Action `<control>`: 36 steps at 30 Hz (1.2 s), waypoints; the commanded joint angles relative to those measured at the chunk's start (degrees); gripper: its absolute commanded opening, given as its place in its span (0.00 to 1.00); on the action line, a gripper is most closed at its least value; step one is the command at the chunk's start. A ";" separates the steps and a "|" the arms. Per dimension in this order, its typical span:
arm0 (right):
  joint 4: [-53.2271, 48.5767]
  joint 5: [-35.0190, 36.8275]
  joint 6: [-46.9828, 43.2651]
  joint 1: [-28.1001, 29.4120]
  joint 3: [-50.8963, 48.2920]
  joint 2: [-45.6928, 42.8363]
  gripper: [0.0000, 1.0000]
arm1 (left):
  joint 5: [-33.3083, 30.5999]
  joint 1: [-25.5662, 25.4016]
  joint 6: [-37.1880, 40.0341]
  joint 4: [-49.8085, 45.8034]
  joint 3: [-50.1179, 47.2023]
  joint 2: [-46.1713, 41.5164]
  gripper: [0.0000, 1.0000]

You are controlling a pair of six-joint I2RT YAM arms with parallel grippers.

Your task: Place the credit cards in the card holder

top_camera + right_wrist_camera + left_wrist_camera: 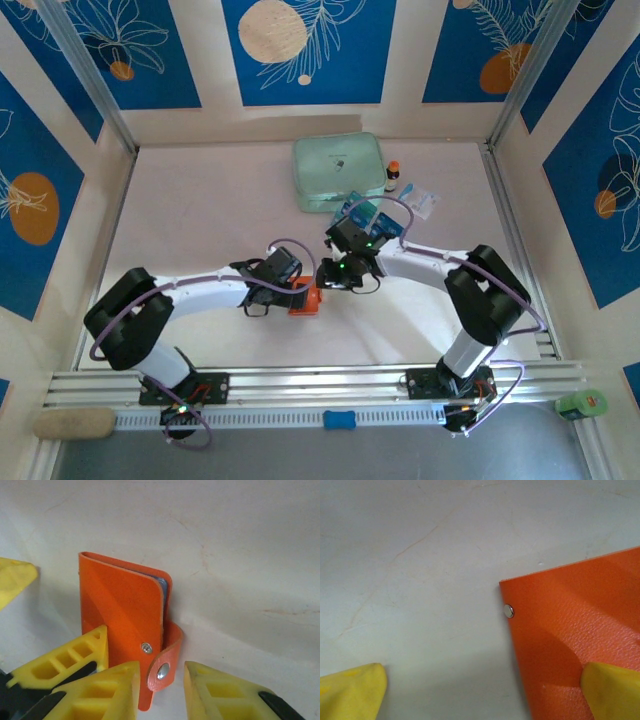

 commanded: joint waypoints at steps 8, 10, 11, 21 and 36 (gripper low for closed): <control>-3.39 0.38 -1.96 0.94 3.43 3.42 0.24 | -1.92 -0.69 0.03 -3.46 -1.63 2.30 1.00; -3.49 0.59 -1.88 0.79 3.04 3.37 0.18 | -1.85 -0.73 0.03 -3.37 -1.63 2.32 1.00; -3.45 0.60 -1.79 0.68 2.82 3.46 0.15 | -1.82 -0.71 0.10 -3.30 -1.63 2.27 1.00; -3.30 -0.09 -1.56 0.41 1.61 3.70 0.07 | -1.81 -0.68 0.21 -3.11 -1.72 2.32 1.00; -3.88 -0.38 -1.70 1.09 1.44 2.17 0.22 | -1.74 -0.74 0.22 -3.08 -1.72 2.11 1.00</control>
